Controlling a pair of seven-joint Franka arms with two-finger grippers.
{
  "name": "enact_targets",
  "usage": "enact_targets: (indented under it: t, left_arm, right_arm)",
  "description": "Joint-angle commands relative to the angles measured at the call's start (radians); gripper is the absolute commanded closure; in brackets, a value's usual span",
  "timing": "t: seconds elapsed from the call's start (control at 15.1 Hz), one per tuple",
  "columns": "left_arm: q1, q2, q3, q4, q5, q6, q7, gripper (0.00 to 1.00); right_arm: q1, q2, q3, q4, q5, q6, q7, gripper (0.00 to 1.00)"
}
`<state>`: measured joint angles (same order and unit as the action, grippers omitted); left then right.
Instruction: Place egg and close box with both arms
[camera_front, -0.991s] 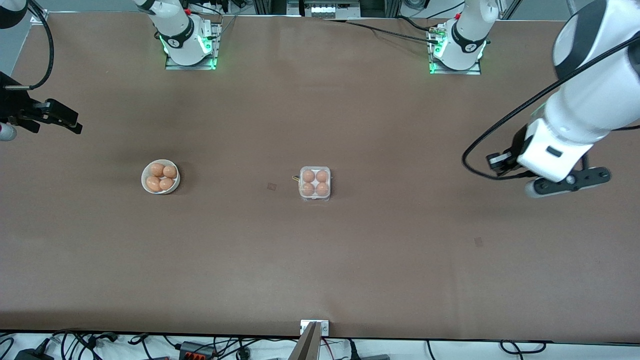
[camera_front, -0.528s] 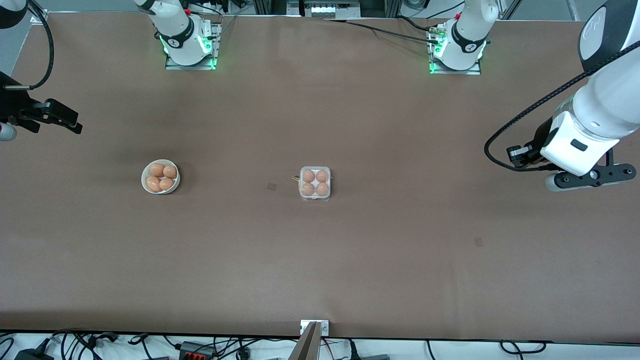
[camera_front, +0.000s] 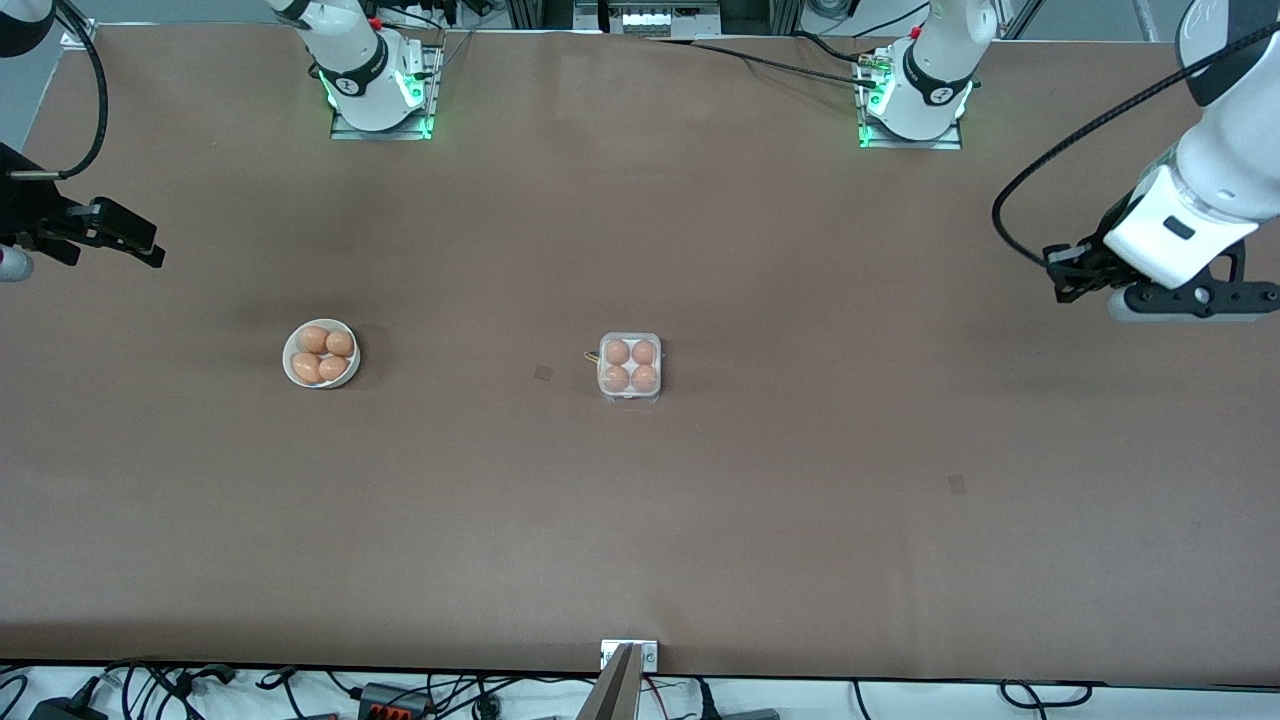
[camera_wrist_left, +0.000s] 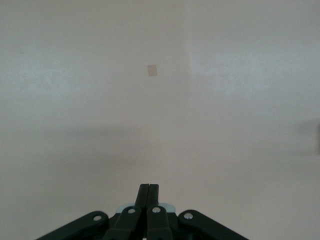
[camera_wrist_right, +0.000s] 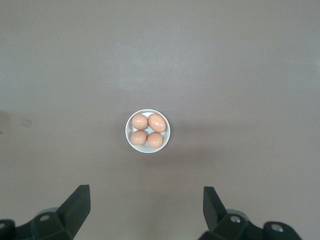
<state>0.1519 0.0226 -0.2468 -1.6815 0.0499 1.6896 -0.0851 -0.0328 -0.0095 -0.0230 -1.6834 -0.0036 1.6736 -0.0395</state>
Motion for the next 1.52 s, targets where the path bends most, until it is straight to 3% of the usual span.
enact_targets:
  t: [0.0, 0.07, 0.13, 0.2, 0.26, 0.66, 0.79, 0.99, 1.45]
  left_arm:
    - [0.032, -0.061, -0.003, -0.076, -0.021, 0.025, 0.094, 1.00]
    - [0.037, -0.062, -0.003, -0.076, -0.027, 0.024, 0.096, 0.94]
    - [0.038, -0.062, -0.003, -0.076, -0.059, 0.021, 0.094, 0.61]
    - [0.040, -0.062, -0.003, -0.076, -0.077, 0.013, 0.097, 0.18]
    - [0.043, -0.065, -0.003, -0.076, -0.078, 0.009, 0.099, 0.00]
    - [0.063, -0.084, -0.003, -0.075, -0.078, 0.007, 0.093, 0.00]
    - [0.063, -0.101, -0.003, -0.073, -0.078, -0.060, 0.090, 0.00]
    - [0.061, -0.096, -0.003, -0.061, -0.084, -0.007, 0.100, 0.00]
    - [0.061, -0.066, -0.008, -0.029, -0.082, -0.038, 0.090, 0.00]
  right_arm:
    - [-0.001, -0.015, 0.003, 0.001, -0.001, -0.014, 0.007, 0.00]
    - [-0.001, -0.015, 0.003, 0.001, -0.001, -0.014, 0.007, 0.00]
    - [-0.001, -0.015, 0.003, 0.001, -0.001, -0.014, 0.007, 0.00]
    - [-0.001, -0.015, 0.003, 0.001, -0.001, -0.014, 0.007, 0.00]
    - [-0.001, -0.015, 0.003, 0.001, -0.001, -0.014, 0.007, 0.00]
    - [-0.001, -0.015, 0.003, 0.001, -0.001, -0.020, 0.007, 0.00]
    - [-0.001, -0.015, 0.003, 0.001, -0.001, -0.022, 0.007, 0.00]
    - [-0.001, -0.015, 0.003, 0.002, -0.001, -0.025, 0.007, 0.00]
    - [0.002, -0.015, 0.006, 0.001, -0.003, -0.028, 0.006, 0.00]
